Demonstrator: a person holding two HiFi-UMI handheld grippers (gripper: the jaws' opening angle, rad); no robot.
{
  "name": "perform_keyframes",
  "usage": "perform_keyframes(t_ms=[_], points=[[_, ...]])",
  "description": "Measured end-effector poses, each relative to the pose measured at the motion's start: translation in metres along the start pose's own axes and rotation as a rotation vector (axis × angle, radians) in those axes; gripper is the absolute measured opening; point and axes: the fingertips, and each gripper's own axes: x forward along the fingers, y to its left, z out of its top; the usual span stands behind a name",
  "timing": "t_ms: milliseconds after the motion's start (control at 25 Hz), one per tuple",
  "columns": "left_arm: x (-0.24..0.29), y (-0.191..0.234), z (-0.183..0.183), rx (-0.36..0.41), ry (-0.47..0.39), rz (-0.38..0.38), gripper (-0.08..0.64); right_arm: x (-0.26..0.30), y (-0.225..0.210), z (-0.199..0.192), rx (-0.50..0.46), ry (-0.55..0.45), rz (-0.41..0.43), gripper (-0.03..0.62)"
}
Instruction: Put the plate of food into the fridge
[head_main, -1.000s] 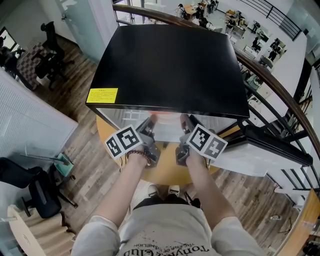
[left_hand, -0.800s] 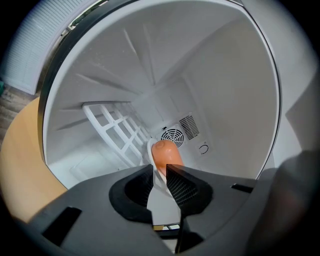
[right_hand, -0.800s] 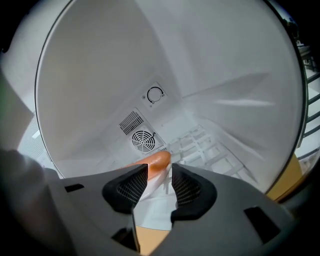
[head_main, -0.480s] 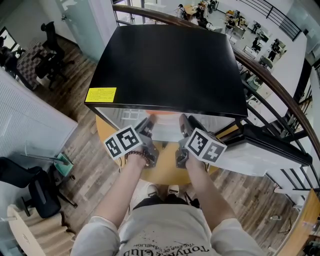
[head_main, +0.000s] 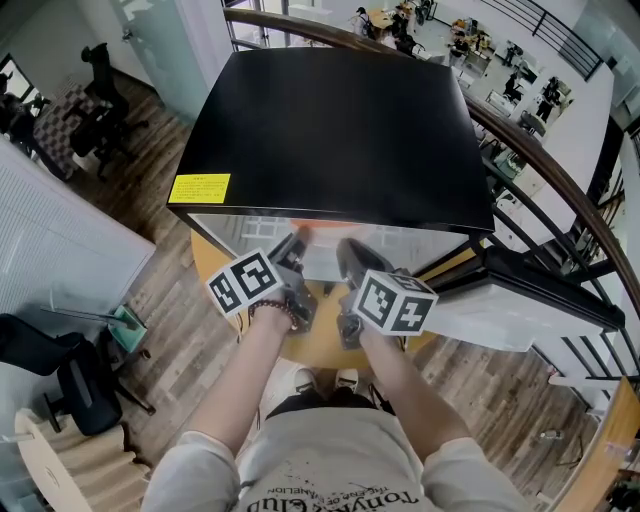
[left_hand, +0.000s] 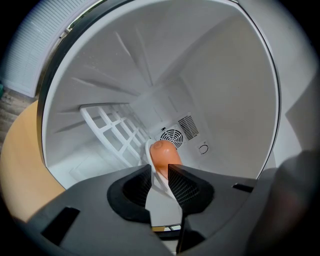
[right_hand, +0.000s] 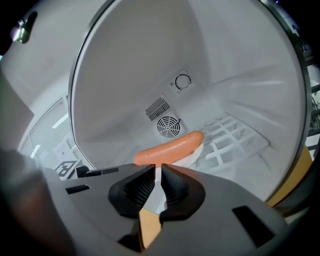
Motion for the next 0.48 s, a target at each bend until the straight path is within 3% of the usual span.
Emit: perform_keyframes(t_ms=[480], points=[[0.000, 0.000, 0.001, 0.016, 0.010, 0.005, 0.101, 0.005, 0.014, -0.024, -0.007, 0.085, 0.061, 0.044]])
